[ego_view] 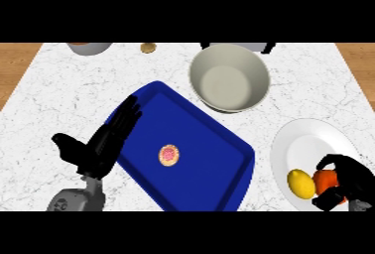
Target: Pick the squash from the plate and place it in the bowl
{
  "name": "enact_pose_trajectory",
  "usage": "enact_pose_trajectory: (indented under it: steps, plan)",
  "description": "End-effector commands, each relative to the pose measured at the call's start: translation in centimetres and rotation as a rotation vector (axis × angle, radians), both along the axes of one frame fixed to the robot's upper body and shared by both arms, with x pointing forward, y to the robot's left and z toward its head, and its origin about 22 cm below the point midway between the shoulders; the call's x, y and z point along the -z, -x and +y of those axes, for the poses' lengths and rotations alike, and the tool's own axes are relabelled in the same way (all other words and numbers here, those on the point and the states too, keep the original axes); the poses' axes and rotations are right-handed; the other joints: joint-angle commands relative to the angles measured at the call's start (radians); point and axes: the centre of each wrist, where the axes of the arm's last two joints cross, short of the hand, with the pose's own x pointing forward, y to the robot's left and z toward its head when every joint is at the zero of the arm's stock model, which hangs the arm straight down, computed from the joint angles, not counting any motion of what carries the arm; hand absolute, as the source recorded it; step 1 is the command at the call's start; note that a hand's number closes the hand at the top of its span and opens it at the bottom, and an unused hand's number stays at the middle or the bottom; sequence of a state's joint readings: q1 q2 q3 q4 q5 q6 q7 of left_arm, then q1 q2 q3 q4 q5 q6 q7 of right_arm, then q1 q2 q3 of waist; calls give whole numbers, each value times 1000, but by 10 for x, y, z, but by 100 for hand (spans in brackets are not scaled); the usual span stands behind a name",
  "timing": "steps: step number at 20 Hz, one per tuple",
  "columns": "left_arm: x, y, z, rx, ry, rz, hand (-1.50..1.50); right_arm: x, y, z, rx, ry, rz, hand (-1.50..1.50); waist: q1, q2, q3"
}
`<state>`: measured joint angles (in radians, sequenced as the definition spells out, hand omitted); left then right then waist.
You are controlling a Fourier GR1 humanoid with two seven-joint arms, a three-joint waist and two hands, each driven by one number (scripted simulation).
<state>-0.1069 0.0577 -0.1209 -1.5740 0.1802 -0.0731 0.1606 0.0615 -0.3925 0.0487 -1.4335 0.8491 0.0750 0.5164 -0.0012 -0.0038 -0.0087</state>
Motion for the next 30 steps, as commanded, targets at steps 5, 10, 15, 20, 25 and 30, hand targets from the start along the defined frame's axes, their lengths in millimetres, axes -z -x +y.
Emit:
enact_pose_trajectory:
  steps: [5, 10, 15, 20, 25, 30]
  plan:
    - [3, 1, 4, 11, 13, 7, 0, 25, 10, 8, -67, 33, -13, 150, 1, 4, 9]
    - [6, -4, -12, 15, -4, 4, 0, 0, -19, 110, -264, 48, -43, 150, 21, 6, 8]
    - [-2, -10, -17, 94, 1, -4, 0, -25, -24, 246, -630, 60, -69, 150, 98, 15, 7]
    - [0, -8, -10, 54, 15, -15, 0, -60, -19, 300, -602, 168, -162, 150, 46, 5, 8]
    - [-6, -10, 6, 35, 2, 2, 0, -107, 3, 321, -594, 57, -296, 150, 29, 2, 8]
    - [-2, -3, 10, 25, -7, 6, 0, -176, 9, 336, -569, 104, -489, 150, 25, -1, 7]
